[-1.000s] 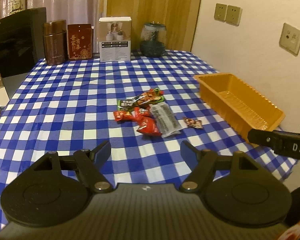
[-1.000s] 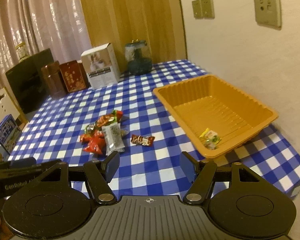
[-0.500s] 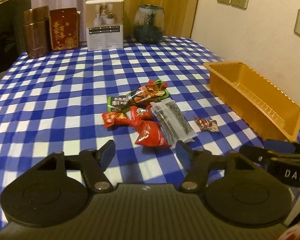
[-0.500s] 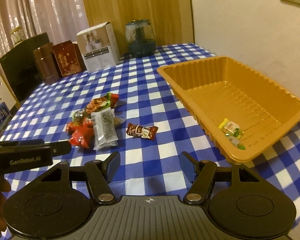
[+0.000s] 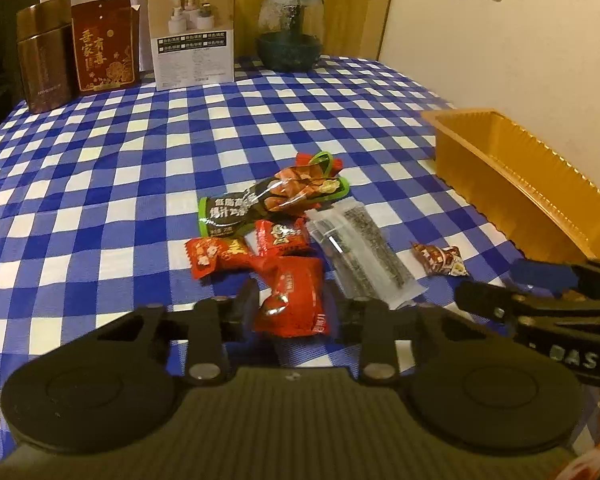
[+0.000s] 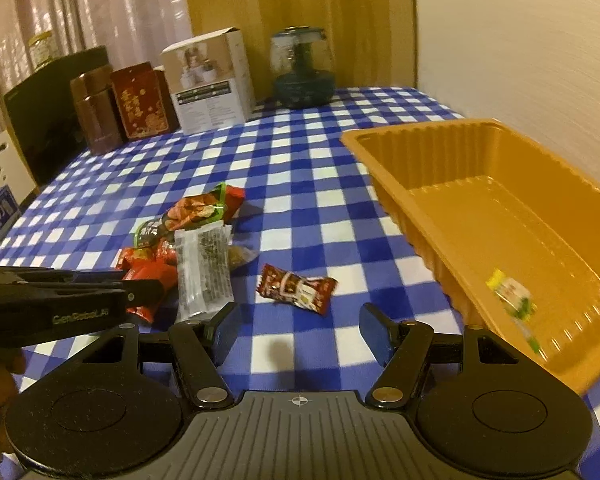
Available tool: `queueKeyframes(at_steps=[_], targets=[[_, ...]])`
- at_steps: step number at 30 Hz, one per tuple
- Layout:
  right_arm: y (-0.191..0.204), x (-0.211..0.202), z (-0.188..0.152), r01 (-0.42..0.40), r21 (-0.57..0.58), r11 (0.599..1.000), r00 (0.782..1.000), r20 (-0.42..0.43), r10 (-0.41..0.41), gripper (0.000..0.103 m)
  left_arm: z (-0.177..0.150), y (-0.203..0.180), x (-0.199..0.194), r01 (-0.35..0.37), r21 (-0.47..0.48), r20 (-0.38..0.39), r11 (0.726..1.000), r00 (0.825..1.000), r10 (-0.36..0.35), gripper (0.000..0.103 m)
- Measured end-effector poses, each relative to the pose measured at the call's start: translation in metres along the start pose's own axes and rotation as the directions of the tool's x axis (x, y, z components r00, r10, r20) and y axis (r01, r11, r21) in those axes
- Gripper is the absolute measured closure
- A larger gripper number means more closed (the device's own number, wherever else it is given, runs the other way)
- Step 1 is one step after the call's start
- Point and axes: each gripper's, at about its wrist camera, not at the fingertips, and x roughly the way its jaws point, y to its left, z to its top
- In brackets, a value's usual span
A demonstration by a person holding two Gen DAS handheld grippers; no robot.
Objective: Organize snacks
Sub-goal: 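Grasp the red packet with the left tool while the right tool grasps the brown chocolate bar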
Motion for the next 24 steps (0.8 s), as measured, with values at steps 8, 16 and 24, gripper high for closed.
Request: queueKeyframes(at_steps=[8, 16, 24], targets=[[0.004, 0.033, 0.011, 0.032, -0.036, 0.999, 0.999, -0.012, -0.033, 0.037, -0.005, 0.019, -0.015, -0.002, -0.046, 0.011, 0.999, 1.000, 0.003, 0.076], [0.005, 0.047, 0.011, 0.049, -0.028, 0.998, 0.998, -0.034, -0.050, 0.046, -0.005, 0.014, -0.021, 0.010, -0.033, 0.026, 0.999, 1.000, -0.009, 0.076], [0.008, 0.037, 0.009, 0.063, -0.037, 0.997, 0.998, -0.023, -0.064, 0.062, -0.012, 0.010, -0.031, 0.019, -0.035, 0.021, 0.999, 1.000, -0.018, 0.076]])
